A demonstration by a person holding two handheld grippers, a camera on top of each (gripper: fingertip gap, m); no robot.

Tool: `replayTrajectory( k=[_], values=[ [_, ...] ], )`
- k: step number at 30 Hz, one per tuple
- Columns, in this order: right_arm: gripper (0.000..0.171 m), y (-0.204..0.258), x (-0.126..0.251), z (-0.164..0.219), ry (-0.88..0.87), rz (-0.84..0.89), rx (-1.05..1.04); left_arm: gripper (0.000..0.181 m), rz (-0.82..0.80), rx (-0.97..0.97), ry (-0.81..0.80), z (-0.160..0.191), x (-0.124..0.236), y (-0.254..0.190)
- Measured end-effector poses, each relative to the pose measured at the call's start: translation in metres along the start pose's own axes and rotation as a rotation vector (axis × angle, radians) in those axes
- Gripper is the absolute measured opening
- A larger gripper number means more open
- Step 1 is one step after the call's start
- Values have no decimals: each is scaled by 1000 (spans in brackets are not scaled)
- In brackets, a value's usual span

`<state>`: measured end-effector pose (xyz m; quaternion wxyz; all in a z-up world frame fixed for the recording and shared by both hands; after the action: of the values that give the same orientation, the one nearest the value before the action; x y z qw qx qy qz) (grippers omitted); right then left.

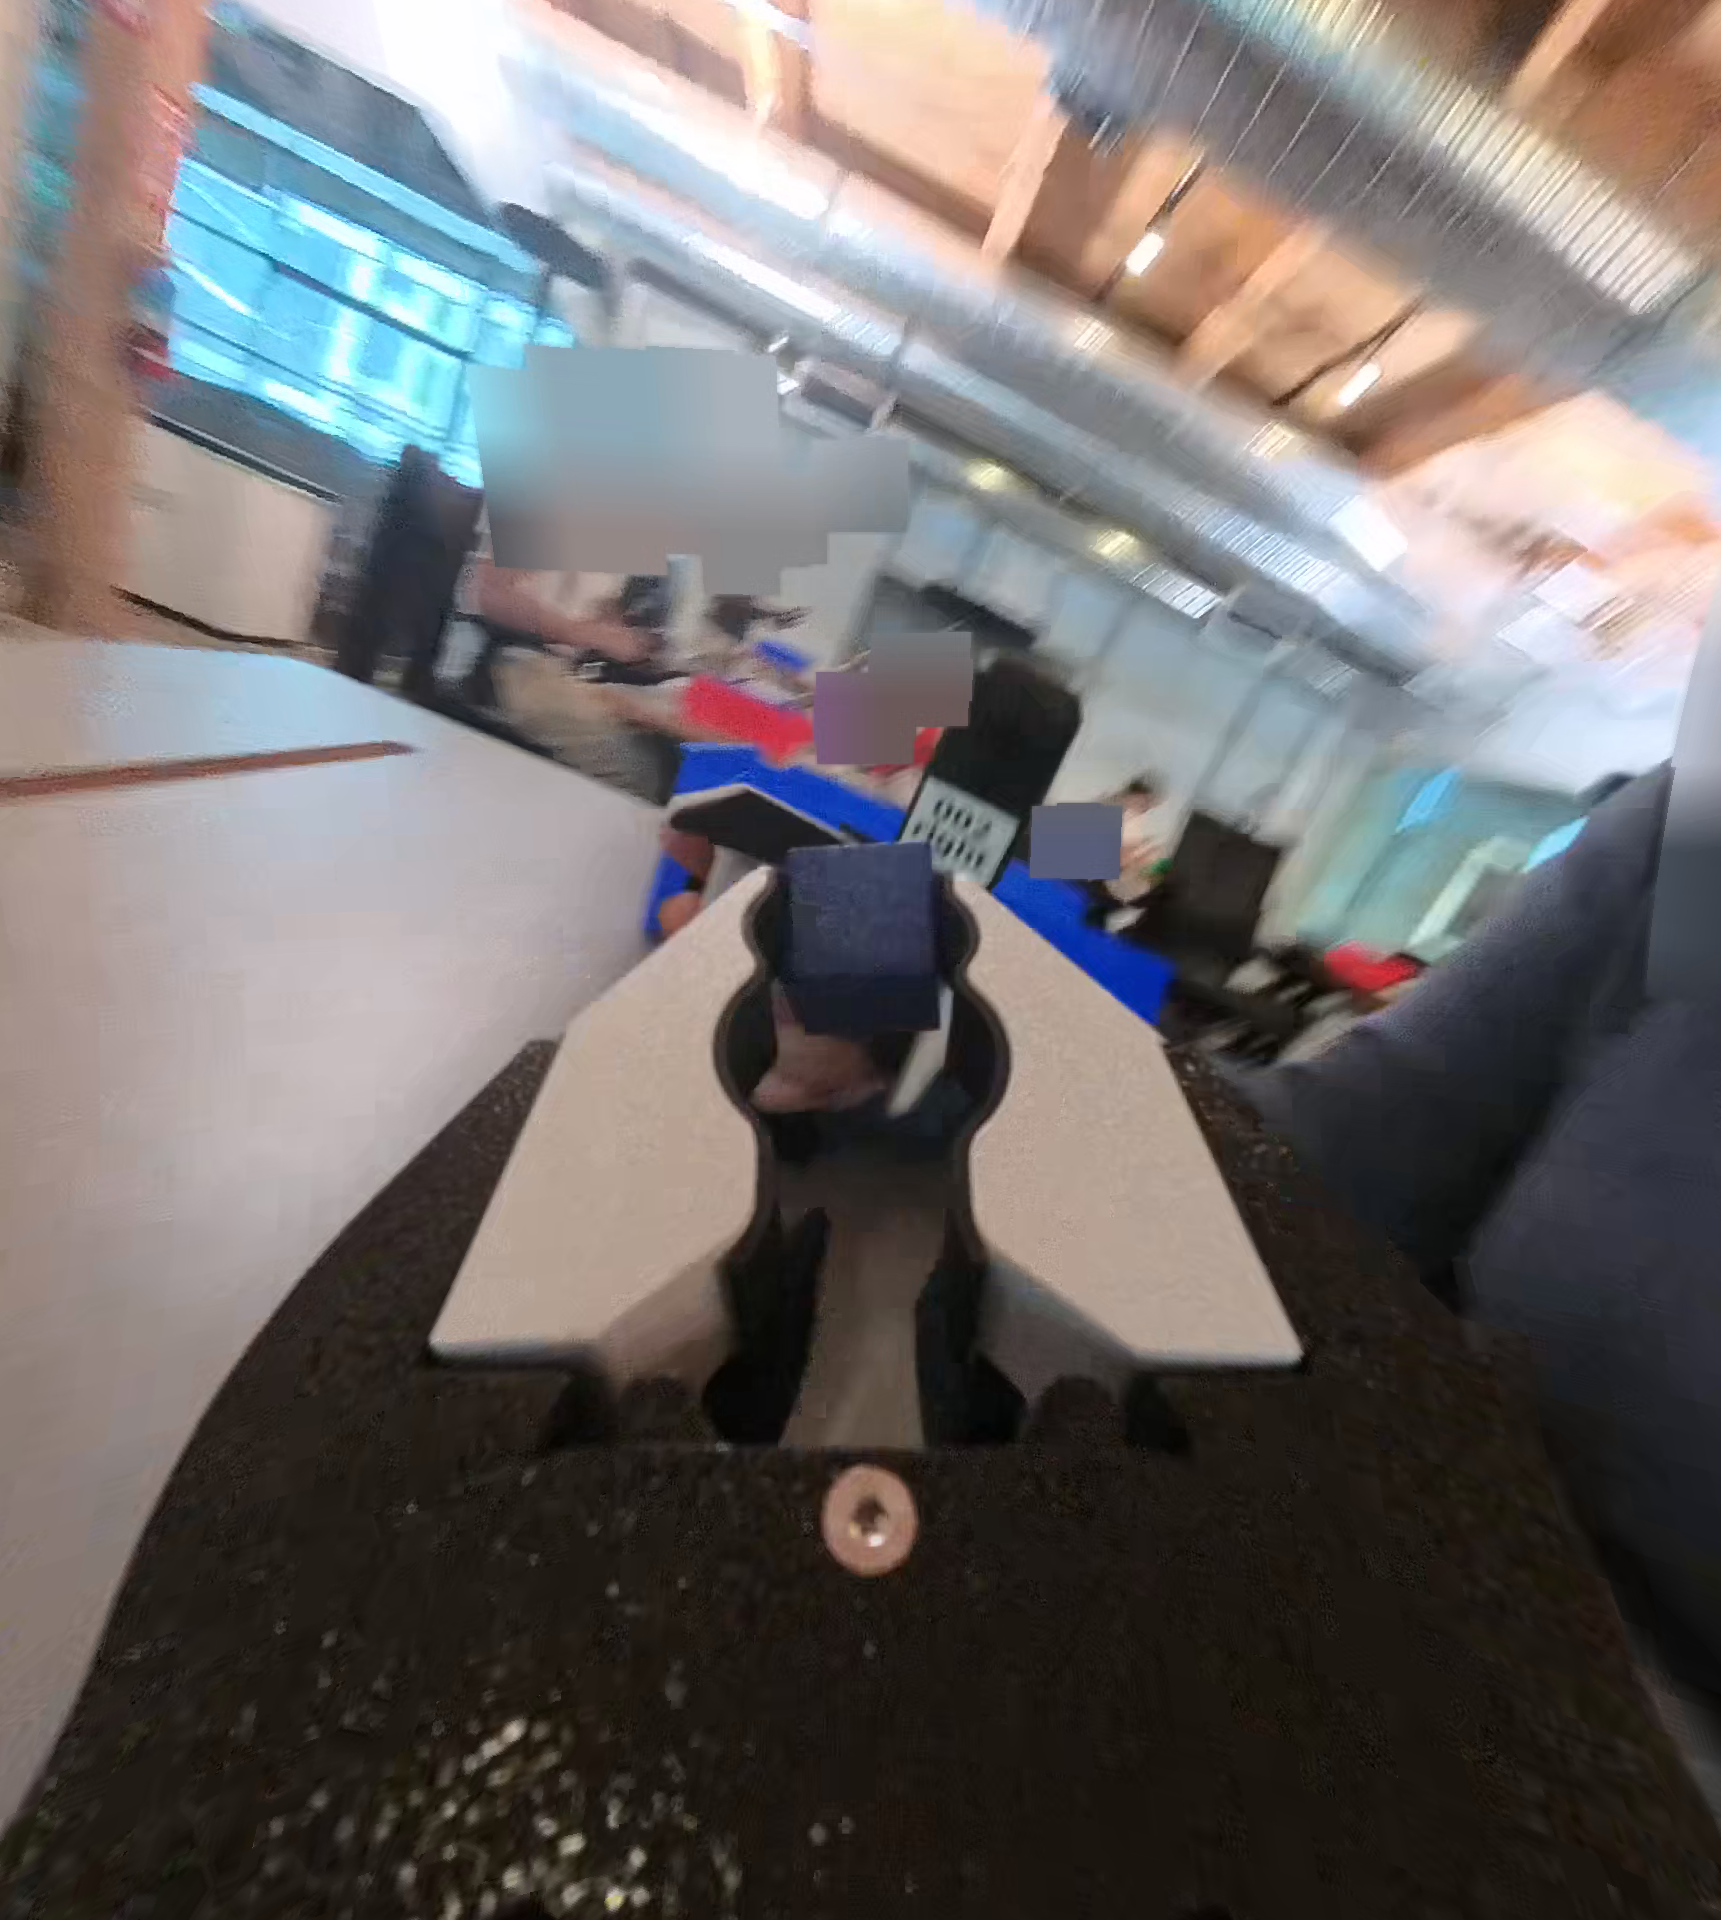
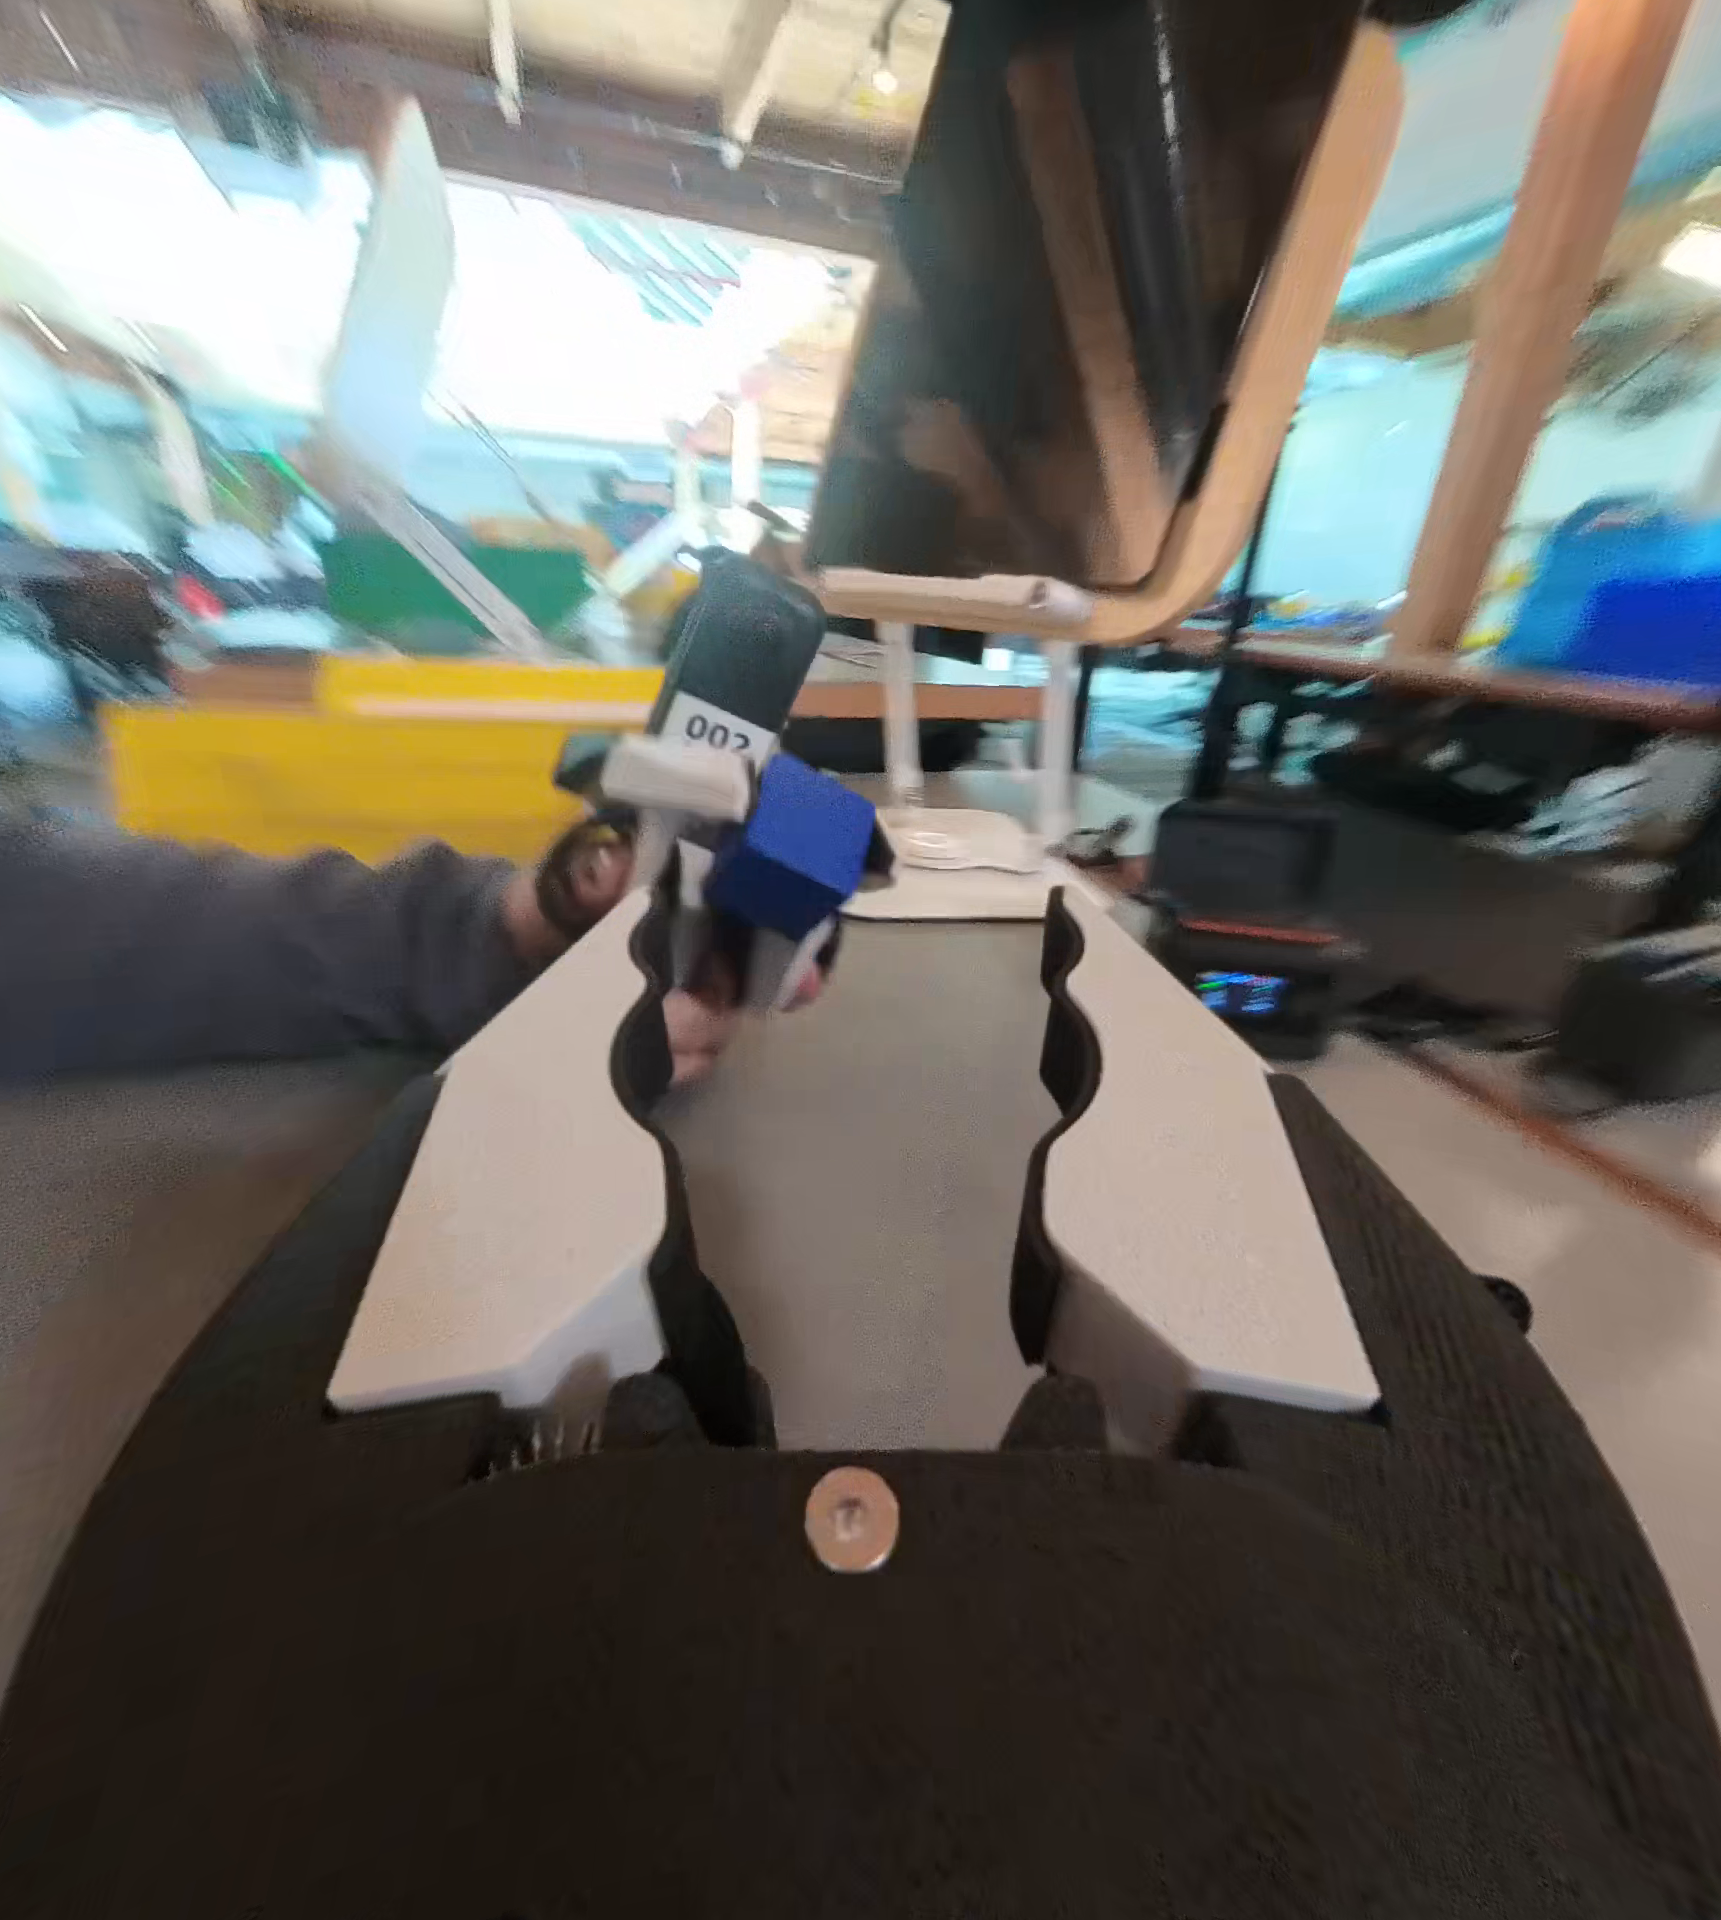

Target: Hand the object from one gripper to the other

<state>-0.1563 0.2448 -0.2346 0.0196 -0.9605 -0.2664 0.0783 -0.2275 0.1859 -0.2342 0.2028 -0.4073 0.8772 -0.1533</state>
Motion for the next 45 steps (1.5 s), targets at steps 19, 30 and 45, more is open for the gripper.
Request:
replayTrajectory(
  k=[19,30,45],
  values=[
    [26,7,-17,8,171,212,392,43,-36,84,-61,-2,-3,8],
    [26,-16,11,7,-34,-57,-415,69,-564,-1138,178,20,-11,5],
    [26,-1,4,16,8,-280,-682,26,-583,-1517,243,32,-18,-9]
  ],
)
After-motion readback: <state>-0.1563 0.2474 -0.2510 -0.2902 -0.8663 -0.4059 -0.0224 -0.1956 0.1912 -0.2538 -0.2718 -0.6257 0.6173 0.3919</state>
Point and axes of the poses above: each gripper's, where its closed fingertips meet, x back along the fingers, z out of its underside, y = z × x across the jaws, the point moved 5 cm from there along x, back along the fingers, and after that the axes turned 6 degrees about -z, right-handed, at the moved point
